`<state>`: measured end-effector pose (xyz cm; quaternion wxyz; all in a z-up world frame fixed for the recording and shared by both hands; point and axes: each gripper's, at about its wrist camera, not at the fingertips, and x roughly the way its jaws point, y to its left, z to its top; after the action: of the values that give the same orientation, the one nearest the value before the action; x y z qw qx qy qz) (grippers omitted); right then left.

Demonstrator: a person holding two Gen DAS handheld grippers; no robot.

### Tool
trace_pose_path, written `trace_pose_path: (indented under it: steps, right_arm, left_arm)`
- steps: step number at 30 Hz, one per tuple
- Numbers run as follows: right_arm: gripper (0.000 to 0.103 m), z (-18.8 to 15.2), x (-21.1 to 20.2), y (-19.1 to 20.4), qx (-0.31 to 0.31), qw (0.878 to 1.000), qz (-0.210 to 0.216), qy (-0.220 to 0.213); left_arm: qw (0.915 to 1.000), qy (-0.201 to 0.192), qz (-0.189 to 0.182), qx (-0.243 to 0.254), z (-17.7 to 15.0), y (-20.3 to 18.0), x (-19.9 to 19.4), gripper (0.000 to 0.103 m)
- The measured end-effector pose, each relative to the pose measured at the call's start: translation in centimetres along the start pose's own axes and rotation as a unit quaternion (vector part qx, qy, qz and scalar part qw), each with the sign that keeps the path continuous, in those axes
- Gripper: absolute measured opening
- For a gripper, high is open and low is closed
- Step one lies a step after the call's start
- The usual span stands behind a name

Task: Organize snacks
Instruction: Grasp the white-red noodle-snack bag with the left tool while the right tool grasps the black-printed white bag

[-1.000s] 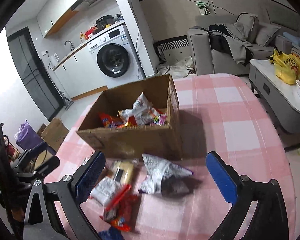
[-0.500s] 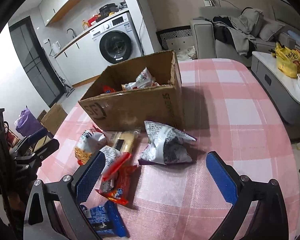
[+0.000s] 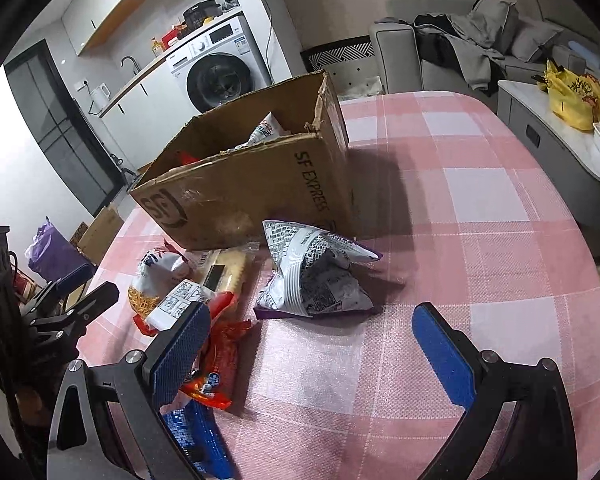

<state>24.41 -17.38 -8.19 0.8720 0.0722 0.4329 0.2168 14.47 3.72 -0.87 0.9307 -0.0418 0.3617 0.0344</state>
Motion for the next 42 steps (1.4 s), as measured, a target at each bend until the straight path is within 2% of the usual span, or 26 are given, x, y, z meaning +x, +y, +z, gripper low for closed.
trace_pose_path:
  steps: [8,12,30,35,37,42]
  right_arm:
    - [0.102,0.0,0.9,-0.5,0.008,1.0,0.0,0.008]
    - [0.102,0.3,1.2,-0.6,0.008,1.0,0.0,0.01]
    - [0.102,1.4,4.3,-0.6,0.007,0.999,-0.002,0.034]
    - [0.093,1.6,5.7,-0.5,0.007,0.999,0.0,0.05]
    - [0.09,1.8,5.7,-0.4,0.003,0.999,-0.005,0.043]
    - [0.088,2.3,6.4,-0.4,0.004,0.999,0.001,0.049]
  left_arm:
    - [0.9995,0.029,-0.01,-0.003,-0.1,-0.1,2.3,0.102]
    - [0.9997,0.023,-0.001,-0.007,0.1,0.0,3.0,0.102]
    - [0.9981,0.058,-0.017,-0.012,1.4,0.4,7.3,0.102]
    - [0.9978,0.06,-0.022,-0.017,1.3,0.9,7.9,0.102]
    - [0.9976,0.062,-0.024,-0.016,1.2,1.0,8.2,0.102]
    - [0.997,0.067,-0.032,-0.022,0.9,1.0,8.5,0.102]
